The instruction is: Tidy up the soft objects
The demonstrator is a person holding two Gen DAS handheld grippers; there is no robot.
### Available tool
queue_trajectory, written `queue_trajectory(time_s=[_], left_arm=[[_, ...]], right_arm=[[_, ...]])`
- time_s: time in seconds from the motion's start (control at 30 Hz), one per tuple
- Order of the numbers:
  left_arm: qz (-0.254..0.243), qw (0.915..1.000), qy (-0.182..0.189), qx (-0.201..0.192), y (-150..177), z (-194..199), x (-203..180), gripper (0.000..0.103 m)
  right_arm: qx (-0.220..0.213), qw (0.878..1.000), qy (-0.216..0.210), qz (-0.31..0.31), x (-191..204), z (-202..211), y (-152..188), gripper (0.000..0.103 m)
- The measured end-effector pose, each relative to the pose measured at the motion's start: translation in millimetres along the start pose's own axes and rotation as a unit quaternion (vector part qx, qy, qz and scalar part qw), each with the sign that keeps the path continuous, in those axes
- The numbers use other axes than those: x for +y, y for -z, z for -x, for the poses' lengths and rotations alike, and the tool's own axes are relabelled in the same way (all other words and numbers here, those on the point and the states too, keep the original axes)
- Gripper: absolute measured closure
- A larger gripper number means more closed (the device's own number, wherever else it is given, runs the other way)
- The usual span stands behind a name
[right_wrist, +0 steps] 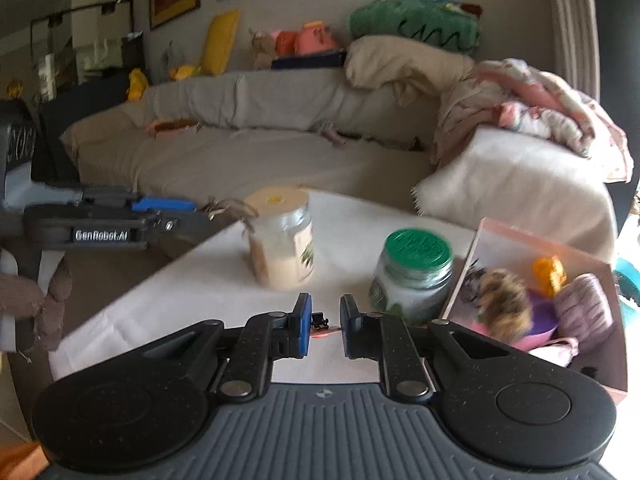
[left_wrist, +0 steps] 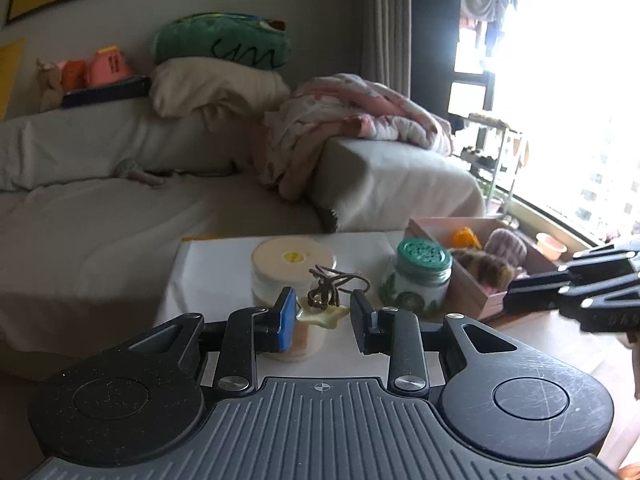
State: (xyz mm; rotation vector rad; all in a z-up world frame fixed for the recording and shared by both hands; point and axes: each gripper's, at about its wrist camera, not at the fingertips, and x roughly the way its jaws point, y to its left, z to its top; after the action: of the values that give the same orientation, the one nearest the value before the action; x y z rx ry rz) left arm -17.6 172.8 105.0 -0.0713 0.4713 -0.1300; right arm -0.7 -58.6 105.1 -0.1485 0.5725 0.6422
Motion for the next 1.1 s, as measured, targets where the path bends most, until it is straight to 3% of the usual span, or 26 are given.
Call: queue_trajectory(time_s=[0.17, 0.3, 0.43, 0.5, 0.53, 0.57, 0.63, 0.7, 0.8, 0.87, 0.97, 1.1], left_arm=[[0.024, 0.9996, -0.014, -0.004, -8.5, -5.7, 7.2, 0.07], [0.029, 0.9992, 0.005, -0.026, -39.8, -11.1, 1.0, 0.07], [-0.01, 0.9959, 0.065, -0.062, -86.7, -36.6, -40.1, 0.07], [0.003, 0.9886, 0.135, -0.067, -107.8, -64.8, -63.3, 0.069], [0.018, 0.9831, 0.173, -0.055, -114.1, -82.7, -72.9, 0.069], [0.031, 0.9774, 0.207, -0.029, -117.9, -104.2, -83.4, 0.069], [0.039, 0.9675, 0.246, 0.042, -114.7, -151.9, -106.7, 0.068], [0.019, 0.9738, 0.211, 0.082, -95.6, -184.8, -128.0, 0.068], [0.005, 0.9799, 0.175, 0.096, -65.4, -190.9, -136.1, 0.069], [-0.001, 0.9816, 0.17, 0.087, -46.3, -171.2, -133.5, 0.069], [-0.045, 0.9863, 0.141, 0.072, -16.6, -126.5, -131.4, 0.069], [-0.07, 0.9895, 0.071, 0.105, 29.8, -91.3, -120.7, 0.069]], right_arm=[[-0.014, 1.0, 0.005, -0.004, -10.9, 16.6, -9.8, 0.088], [-0.034, 0.999, 0.003, -0.021, -27.7, 30.0, -20.8, 0.088], [-0.078, 0.995, 0.023, -0.05, -63.5, 48.9, -45.6, 0.088], [-0.101, 0.992, 0.051, -0.056, -83.6, 52.3, -55.6, 0.088], [-0.109, 0.99, 0.067, -0.053, -94.8, 51.7, -57.6, 0.08], [-0.108, 0.989, 0.081, -0.054, -105.4, 48.8, -57.6, 0.062], [-0.097, 0.983, 0.133, -0.084, -126.4, 42.0, -49.1, 0.045], [-0.079, 0.977, 0.159, -0.116, -142.4, 37.8, -28.2, 0.045], [-0.047, 0.975, 0.174, -0.132, -148.8, 38.9, 7.4, 0.044], [-0.033, 0.973, 0.189, -0.126, -145.5, 39.9, 28.9, 0.037], [-0.004, 0.972, 0.203, -0.119, -133.1, 35.2, 56.5, 0.035], [0.041, 0.976, 0.185, -0.107, -98.2, 14.9, 80.6, 0.034]])
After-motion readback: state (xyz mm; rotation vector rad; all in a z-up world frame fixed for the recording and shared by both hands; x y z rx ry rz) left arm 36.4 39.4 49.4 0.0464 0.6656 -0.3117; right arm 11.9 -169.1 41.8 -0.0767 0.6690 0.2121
